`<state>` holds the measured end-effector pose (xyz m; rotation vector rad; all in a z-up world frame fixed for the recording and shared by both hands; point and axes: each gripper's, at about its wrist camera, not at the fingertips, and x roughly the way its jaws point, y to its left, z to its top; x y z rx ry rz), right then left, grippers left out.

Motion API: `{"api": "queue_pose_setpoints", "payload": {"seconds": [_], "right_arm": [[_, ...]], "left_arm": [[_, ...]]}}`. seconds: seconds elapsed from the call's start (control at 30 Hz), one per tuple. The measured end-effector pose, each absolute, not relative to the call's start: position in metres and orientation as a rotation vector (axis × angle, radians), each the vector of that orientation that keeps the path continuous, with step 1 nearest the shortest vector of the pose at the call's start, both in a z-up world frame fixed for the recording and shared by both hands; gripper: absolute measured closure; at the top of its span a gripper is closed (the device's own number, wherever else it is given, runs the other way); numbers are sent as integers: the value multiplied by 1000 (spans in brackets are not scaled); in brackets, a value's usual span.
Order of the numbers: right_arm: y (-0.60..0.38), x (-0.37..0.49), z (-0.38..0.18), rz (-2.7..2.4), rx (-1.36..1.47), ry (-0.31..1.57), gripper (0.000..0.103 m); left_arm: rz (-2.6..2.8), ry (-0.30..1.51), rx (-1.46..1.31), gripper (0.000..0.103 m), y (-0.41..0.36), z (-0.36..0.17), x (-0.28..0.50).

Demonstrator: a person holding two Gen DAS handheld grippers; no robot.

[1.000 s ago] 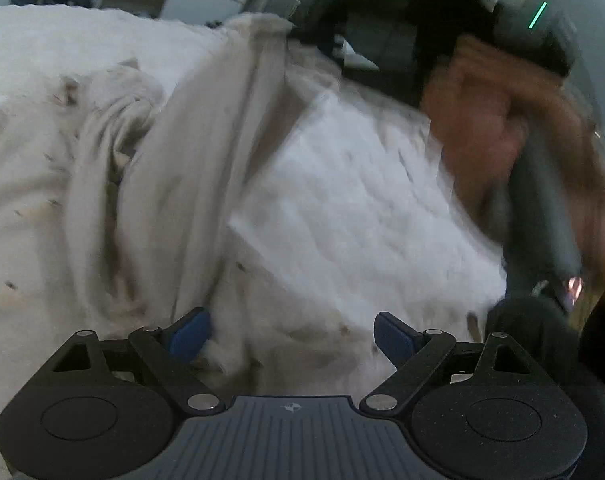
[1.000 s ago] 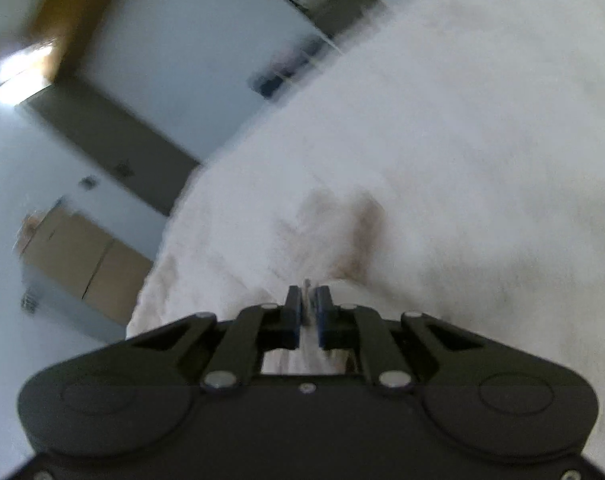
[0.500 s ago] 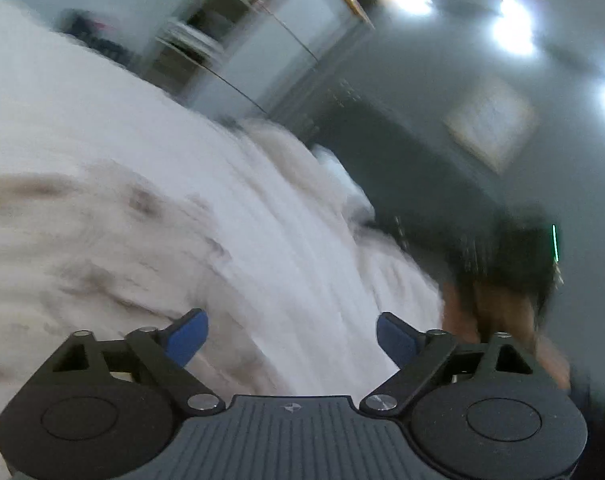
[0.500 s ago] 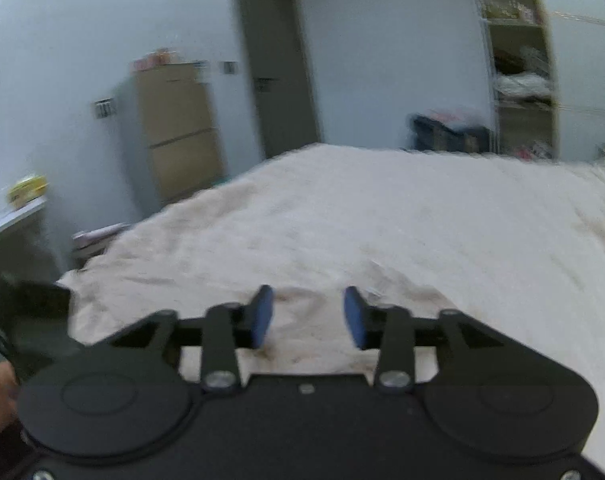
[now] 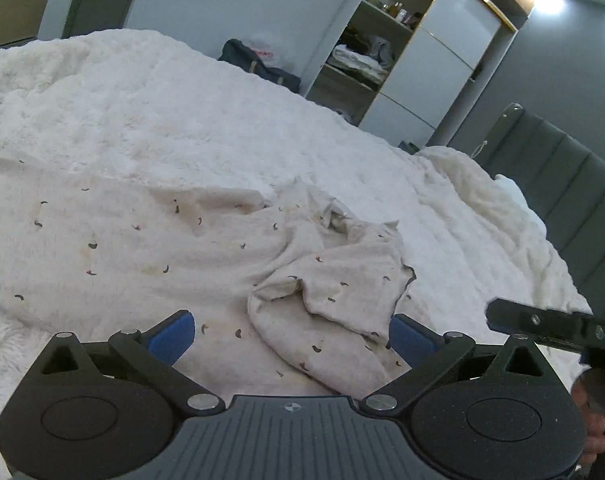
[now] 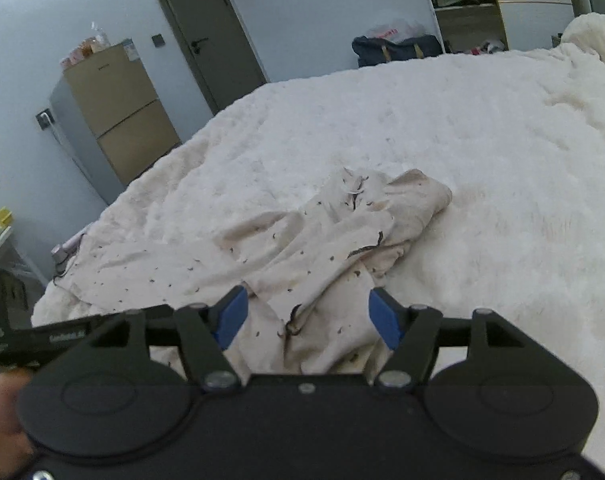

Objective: Fold clothes
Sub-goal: 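Lay the sleeve onto the shirt body with the right gripper and release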

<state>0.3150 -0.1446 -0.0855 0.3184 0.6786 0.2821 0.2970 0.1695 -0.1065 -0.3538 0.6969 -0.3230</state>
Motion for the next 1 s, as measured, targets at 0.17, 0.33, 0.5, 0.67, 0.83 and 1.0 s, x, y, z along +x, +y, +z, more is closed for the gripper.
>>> {"api": "queue_pose_setpoints", "payload": {"seconds": [0.17,0.33,0.5,0.67,0.83,1.0], "right_arm": [[-159,332,-84,166,473,677,38],[-157,364,-100,62,568,734,38],[-142,384,-115,5,565,792,39],[-137,400,-119,-41,536,793,40],[-128,407,-124,24,533,857,100],[-111,396,-94,72,249,752,101]], "left_arm": [[-327,710,-380,0,184,-107,304],[-353,709,-410,0,192,-107,306],[-346,731,-454,0,201,-111,309],[-359,723,-482,0,204,-110,308],[-364,722,-487,0,206,-109,307],[-375,740,-500,0,207,-113,311]]}}
